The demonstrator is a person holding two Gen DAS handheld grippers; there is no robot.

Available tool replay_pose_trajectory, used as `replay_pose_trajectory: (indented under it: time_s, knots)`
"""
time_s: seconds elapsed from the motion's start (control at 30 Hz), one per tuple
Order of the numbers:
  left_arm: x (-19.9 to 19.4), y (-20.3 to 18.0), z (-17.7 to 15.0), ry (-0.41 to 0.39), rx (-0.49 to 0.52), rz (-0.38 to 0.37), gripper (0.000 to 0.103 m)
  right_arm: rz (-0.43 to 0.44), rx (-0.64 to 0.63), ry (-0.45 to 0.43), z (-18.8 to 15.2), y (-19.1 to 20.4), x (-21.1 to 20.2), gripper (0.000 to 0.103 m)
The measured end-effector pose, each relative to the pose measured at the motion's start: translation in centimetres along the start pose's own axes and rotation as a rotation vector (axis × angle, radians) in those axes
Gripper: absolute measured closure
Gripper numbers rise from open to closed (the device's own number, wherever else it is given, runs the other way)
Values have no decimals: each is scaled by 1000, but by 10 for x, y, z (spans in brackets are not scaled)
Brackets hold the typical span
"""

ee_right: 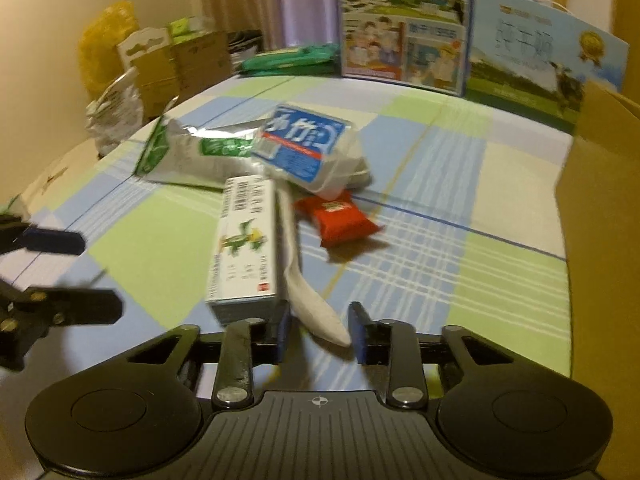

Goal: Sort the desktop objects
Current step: 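Grasp the white-green ointment box with the left tool while the right tool grasps the white spoon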

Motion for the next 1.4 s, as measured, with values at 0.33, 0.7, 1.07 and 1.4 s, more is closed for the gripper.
replay_pose_trajectory:
  time_s: [0.33, 0.7, 1.07, 1.4]
  knots:
    - [-5, 7, 0, -8, -18, 14, 10, 77, -94, -6, -11, 49, -7, 97]
    - [19, -23, 14, -7, 18, -64, 17, -61, -256, -7, -26, 38, -21, 97]
    - [49, -49, 11, 47, 151, -33, 68, -57, -233, -5, -40, 34, -38, 95]
    - [-3, -31, -23, 66, 69, -27, 70, -4, 50, -43, -35, 33, -59, 57]
Point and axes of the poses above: each gripper's, at about its wrist camera, not at the fingertips, and x roughly the way its jaws point, y to its left, z to its top, the point moved 8 cm from there along x, roughly the way its jaws point, and after that the axes turned 6 degrees about -y, right-handed, at the moved point
